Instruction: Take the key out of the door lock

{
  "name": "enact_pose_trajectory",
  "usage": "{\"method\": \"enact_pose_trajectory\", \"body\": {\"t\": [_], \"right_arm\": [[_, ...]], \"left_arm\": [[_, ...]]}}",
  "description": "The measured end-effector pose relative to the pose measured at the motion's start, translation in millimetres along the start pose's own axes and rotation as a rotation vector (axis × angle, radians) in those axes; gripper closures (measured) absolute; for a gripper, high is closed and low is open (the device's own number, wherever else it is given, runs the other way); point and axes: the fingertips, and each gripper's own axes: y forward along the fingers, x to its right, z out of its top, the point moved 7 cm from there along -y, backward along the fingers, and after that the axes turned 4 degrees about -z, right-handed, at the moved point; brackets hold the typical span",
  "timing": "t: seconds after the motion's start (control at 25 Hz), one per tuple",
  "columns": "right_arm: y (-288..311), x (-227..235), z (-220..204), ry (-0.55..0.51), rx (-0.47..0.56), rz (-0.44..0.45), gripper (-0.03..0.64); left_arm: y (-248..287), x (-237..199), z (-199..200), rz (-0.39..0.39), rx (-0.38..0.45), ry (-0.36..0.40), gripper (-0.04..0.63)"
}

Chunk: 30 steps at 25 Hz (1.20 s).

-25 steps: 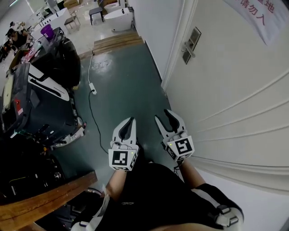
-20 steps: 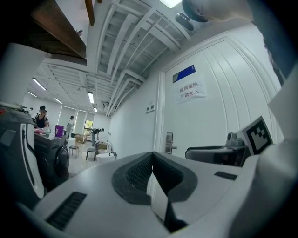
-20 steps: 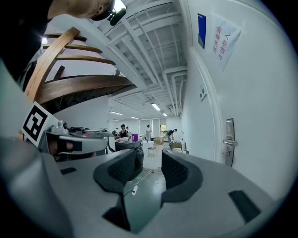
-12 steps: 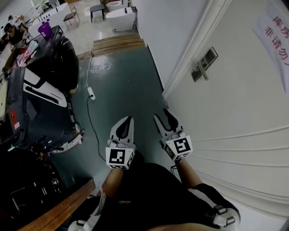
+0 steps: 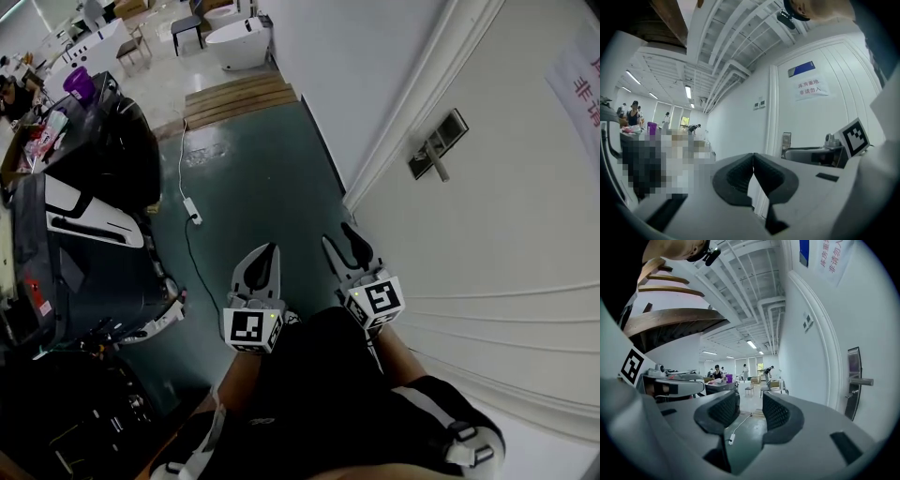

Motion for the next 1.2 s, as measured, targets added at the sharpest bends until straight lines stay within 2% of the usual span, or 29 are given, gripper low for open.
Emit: {"method": "enact_pose_trajectory", "body": {"t": [0.36, 0.56, 0.8, 0.96, 1.2], "right_arm": [[50.7, 1.9, 1.2, -0.005, -0.022, 0.011, 0.428], [96.0, 15.4, 4.9, 0.002, -0.024, 0.022, 0.428], [156.9, 65.9, 8.8, 0.026, -0.004, -0.006, 0.428], [199.5, 110.8, 12.1, 0.048, -0.012, -0.034, 0.428], [242.3, 172.4, 11.5, 0.087, -0.053, -0.097, 0.426]], "left_arm": [[19.7, -37.7, -5.9, 0.0, -0.022, -0.032, 0.572], [55.6, -71.0, -4.9, 0.013, -0.034, -0.035, 0.572], [133.6, -101.4, 4.4, -0.029, -0.035, 0.0, 0.571], [199.4, -118.4, 7.8, -0.067, -0.067, 0.006, 0.571], [294.1, -127.9, 10.7, -0.166, -0.108, 0.027, 0.572]]}}
